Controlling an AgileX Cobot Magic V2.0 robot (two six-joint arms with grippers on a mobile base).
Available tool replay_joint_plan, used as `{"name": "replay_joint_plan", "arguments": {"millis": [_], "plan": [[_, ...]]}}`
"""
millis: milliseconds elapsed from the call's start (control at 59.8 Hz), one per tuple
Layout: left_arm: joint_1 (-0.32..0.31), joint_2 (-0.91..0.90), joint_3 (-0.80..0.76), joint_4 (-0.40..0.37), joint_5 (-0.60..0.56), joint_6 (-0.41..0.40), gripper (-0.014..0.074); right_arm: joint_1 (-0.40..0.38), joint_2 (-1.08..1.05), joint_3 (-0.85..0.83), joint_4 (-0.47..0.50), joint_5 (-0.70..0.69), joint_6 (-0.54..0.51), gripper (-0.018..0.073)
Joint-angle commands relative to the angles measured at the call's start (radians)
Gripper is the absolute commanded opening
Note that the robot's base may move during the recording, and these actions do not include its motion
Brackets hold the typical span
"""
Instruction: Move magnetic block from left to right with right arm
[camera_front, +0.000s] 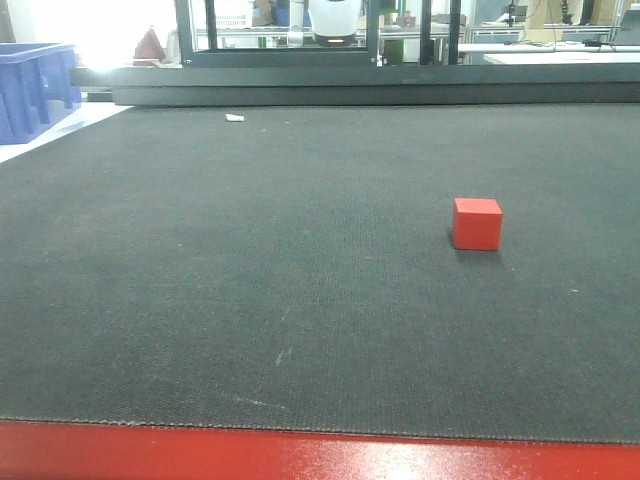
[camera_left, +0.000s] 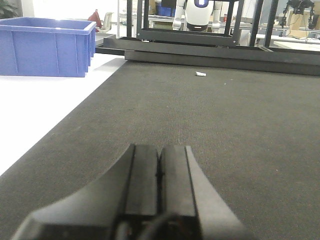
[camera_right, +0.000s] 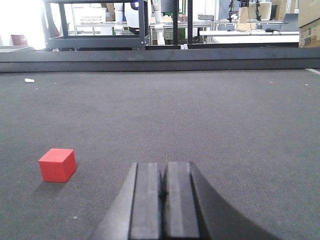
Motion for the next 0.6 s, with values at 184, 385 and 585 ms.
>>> {"name": "replay_joint_plan", "arguments": {"millis": [184,385,585], "plan": [[0.0,-0.015,0.008,0.0,-0.09,-0.004,-0.0116,-0.001,-0.021,-0.008,-0.001,-0.132,0.0,0.0068],[0.0,-0.015,0.008,0.0,-0.09,-0.004,-0.0116,-0.001,-0.018,-0.135,-0.001,-0.084,0.0,0.0068],[0.0,-0.015,0.008,0.0,-0.09,-0.004,-0.0116,-0.001,0.091,-0.336,-0.001,0.029,0.0,0.0079]]}}
